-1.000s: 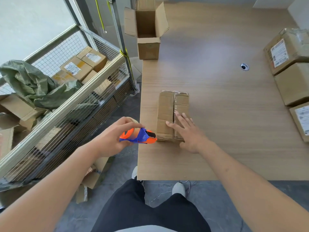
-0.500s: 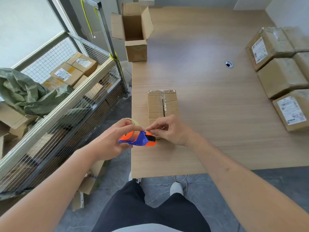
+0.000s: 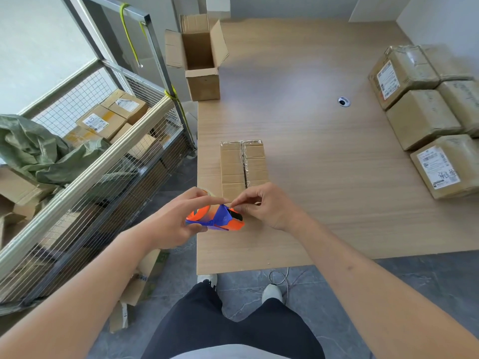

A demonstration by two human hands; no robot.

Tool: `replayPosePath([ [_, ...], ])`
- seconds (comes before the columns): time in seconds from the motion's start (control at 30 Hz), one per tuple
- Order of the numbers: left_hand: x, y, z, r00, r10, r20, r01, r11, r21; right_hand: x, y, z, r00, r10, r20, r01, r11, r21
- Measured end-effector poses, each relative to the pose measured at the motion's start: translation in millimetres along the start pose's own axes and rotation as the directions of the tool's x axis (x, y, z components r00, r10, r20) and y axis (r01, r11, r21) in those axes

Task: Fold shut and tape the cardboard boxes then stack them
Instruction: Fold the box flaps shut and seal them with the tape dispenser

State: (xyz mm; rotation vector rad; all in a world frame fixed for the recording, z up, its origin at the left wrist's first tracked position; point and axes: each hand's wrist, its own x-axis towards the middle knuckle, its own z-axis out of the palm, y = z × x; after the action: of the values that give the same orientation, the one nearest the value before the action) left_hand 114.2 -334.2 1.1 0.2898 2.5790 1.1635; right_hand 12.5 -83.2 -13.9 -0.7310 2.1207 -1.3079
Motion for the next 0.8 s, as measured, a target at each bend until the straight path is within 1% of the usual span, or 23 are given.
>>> replayPosePath([
  [0.1,2,2,4,0.999,0.023,0.028,-0.024,0.999,0.042,-3,3,5,0.994,0.028,-0.102,-0.021,0.998,0.066],
  [0.2,5,2,12,0.997,0.048,0.065,-0.056,0.990,0.131,-5,12,11,0.968,0.105,-0.229,-0.083,0.991,0.106],
  [0.3,6,-2,16,0.994,0.055,0.090,-0.077,0.962,0.263,-12,23,16,0.938,0.215,-0.271,-0.175,0.971,0.165],
  [0.4,8,-7,14,0.995,0.018,0.103,-0.045,0.963,0.266,-19,33,19,0.918,0.246,-0.311,-0.206,0.966,0.158],
  [0.5,6,-16,6,0.992,-0.009,0.123,-0.029,0.953,0.302,-24,42,11,0.867,0.315,-0.386,-0.254,0.946,0.202],
  [0.67,-8,-40,-11,0.978,-0.137,0.160,0.083,0.949,0.305,-36,64,-19,0.797,0.395,-0.456,-0.327,0.918,0.224],
  [0.8,-4,-46,-12,0.965,-0.198,0.170,0.148,0.952,0.266,-35,73,-20,0.770,0.448,-0.454,-0.384,0.894,0.232],
])
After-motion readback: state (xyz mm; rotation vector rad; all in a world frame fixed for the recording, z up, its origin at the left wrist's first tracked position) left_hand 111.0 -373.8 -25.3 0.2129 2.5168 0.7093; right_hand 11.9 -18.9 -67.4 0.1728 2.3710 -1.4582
